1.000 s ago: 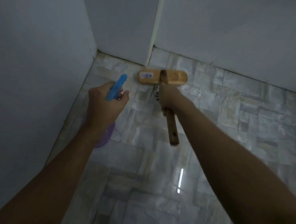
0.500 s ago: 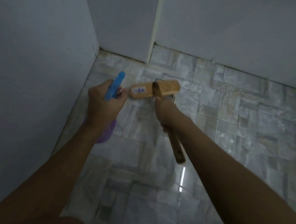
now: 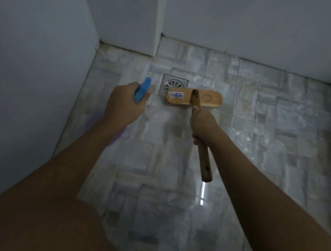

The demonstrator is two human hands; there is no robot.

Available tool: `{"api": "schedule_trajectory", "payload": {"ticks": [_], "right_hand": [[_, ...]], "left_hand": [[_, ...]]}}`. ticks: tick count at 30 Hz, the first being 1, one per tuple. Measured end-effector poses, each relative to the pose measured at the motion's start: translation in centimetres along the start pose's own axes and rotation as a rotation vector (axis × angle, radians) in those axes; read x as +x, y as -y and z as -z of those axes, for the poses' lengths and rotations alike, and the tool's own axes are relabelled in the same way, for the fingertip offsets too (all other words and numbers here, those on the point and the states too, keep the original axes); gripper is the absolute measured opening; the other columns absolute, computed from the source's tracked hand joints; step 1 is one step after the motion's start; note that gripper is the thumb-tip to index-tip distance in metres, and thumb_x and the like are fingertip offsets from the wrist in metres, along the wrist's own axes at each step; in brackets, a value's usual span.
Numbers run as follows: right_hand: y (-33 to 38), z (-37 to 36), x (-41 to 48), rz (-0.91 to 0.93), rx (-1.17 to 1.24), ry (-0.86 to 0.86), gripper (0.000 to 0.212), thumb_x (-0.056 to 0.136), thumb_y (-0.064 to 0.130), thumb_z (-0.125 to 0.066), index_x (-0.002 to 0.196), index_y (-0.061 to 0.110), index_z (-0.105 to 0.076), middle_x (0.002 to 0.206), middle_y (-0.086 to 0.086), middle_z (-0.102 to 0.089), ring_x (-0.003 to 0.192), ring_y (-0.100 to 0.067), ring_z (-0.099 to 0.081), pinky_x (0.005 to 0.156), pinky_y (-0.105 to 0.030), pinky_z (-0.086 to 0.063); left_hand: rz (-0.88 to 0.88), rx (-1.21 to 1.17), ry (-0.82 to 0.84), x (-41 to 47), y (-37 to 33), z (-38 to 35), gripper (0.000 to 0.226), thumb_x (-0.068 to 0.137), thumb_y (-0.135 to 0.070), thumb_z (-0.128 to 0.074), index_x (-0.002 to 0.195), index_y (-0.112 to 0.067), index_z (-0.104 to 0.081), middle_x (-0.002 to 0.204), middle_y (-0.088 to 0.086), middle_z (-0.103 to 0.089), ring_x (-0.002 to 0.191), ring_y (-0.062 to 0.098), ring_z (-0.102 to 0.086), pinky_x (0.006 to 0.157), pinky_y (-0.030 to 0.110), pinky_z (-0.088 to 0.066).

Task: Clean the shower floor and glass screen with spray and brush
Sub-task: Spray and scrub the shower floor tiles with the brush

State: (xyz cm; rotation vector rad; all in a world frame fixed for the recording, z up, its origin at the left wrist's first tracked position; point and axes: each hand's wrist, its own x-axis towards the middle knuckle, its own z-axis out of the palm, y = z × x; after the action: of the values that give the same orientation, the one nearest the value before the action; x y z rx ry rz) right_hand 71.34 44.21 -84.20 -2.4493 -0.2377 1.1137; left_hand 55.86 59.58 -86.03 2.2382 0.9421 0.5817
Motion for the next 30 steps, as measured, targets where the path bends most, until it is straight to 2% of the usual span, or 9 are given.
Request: {"api": "schedule_trajectory", "payload": {"ticks": [3,8,11,13,17,21,24,27,30], "right_hand": [[-2.3,2.0,-1.3,0.002,0.016,-0.024,0.053,0.108,0.046,-0.027,0.100,0.003,-0.057,0.071,-0.013,-0.058,0.046,-0.022,-0.055,0.042,-0.031,-0.052],[-7.9,2.5,-6.0,-0.089,-0.063,0.078,0.050,0.108,0.046,-0.031,0.092,0.006,-0.057,0.076,-0.014,-0.063,0.053,-0.024,-0.062,0.038,-0.028,-0.048],[-9.7,1.2,-8.3,-0.163,-0.064,0.152,0.044,0.107,0.046,-0.035,0.098,0.008,-0.056,0.081,-0.013,-0.065,0.055,-0.022,-0.065,0.042,-0.028,-0.052],[-9.9,0.2,-8.9,-0.140,-0.071,0.180,0.042,0.106,0.047,-0.035,0.099,0.010,-0.054,0.083,-0.011,-0.064,0.054,-0.019,-0.064,0.045,-0.027,-0.054],[-8.7,-0.6,-8.7,-0.078,-0.070,0.166,0.047,0.106,0.050,-0.030,0.093,0.012,-0.054,0.080,-0.010,-0.060,0.054,-0.019,-0.060,0.038,-0.025,-0.047],[-8.3,-0.3,-9.0,-0.053,-0.122,0.198,0.043,0.108,0.047,-0.026,0.081,0.020,-0.045,0.082,-0.008,-0.059,0.062,-0.021,-0.061,0.045,-0.028,-0.049],[-8.9,-0.6,-10.2,-0.125,-0.148,0.264,0.041,0.108,0.048,-0.027,0.084,0.020,-0.045,0.090,-0.010,-0.061,0.069,-0.024,-0.064,0.048,-0.031,-0.051],[-9.4,-2.0,-12.4,-0.093,-0.188,0.313,0.038,0.108,0.044,-0.030,0.087,0.019,-0.049,0.087,-0.004,-0.061,0.067,-0.016,-0.060,0.054,-0.028,-0.050],[-8.3,-3.8,-13.4,0.015,-0.257,0.343,0.038,0.111,0.033,-0.029,0.112,0.007,-0.056,0.106,-0.012,-0.063,0.086,-0.024,-0.065,0.069,-0.030,-0.052]], "left_hand": [[0.087,-0.076,0.056,0.1,-0.6,-0.3,0.049,0.086,-0.054,-0.067,0.059,-0.016,-0.051,0.052,0.000,-0.048,0.047,0.016,-0.046,0.049,0.026,-0.035],[0.218,-0.092,0.118,0.0,-1.1,0.2,0.049,0.080,-0.049,-0.079,0.052,-0.018,-0.052,0.049,-0.004,-0.050,0.042,0.007,-0.042,0.049,0.022,-0.037],[0.216,-0.073,0.196,0.0,-1.0,0.6,0.040,0.078,-0.042,-0.082,0.061,-0.012,-0.062,0.057,0.002,-0.062,0.051,0.017,-0.058,0.059,0.029,-0.052],[0.205,-0.080,0.235,-0.1,-1.1,0.8,0.033,0.075,-0.035,-0.085,0.072,-0.008,-0.068,0.065,0.005,-0.066,0.058,0.018,-0.062,0.064,0.031,-0.053],[0.251,-0.135,0.191,-0.4,-1.6,0.6,0.036,0.074,-0.033,-0.087,0.062,-0.010,-0.063,0.055,-0.001,-0.060,0.044,0.003,-0.051,0.053,0.024,-0.046],[0.267,-0.141,0.179,-0.8,-1.9,0.4,0.042,0.072,-0.039,-0.088,0.057,-0.011,-0.060,0.053,0.001,-0.059,0.043,0.007,-0.051,0.053,0.027,-0.047],[0.235,-0.160,0.208,-1.4,-1.9,0.7,0.040,0.070,-0.038,-0.089,0.068,-0.006,-0.066,0.061,0.004,-0.064,0.052,0.011,-0.056,0.057,0.024,-0.050],[0.250,-0.130,0.189,-2.0,-1.4,1.2,0.045,0.072,-0.040,-0.087,0.060,-0.006,-0.060,0.054,0.003,-0.058,0.044,0.007,-0.048,0.050,0.020,-0.043],[0.275,-0.050,0.132,-2.3,-0.7,2.1,0.048,0.073,-0.044,-0.085,0.058,-0.006,-0.060,0.054,0.006,-0.060,0.045,0.011,-0.049,0.051,0.024,-0.043]]}}
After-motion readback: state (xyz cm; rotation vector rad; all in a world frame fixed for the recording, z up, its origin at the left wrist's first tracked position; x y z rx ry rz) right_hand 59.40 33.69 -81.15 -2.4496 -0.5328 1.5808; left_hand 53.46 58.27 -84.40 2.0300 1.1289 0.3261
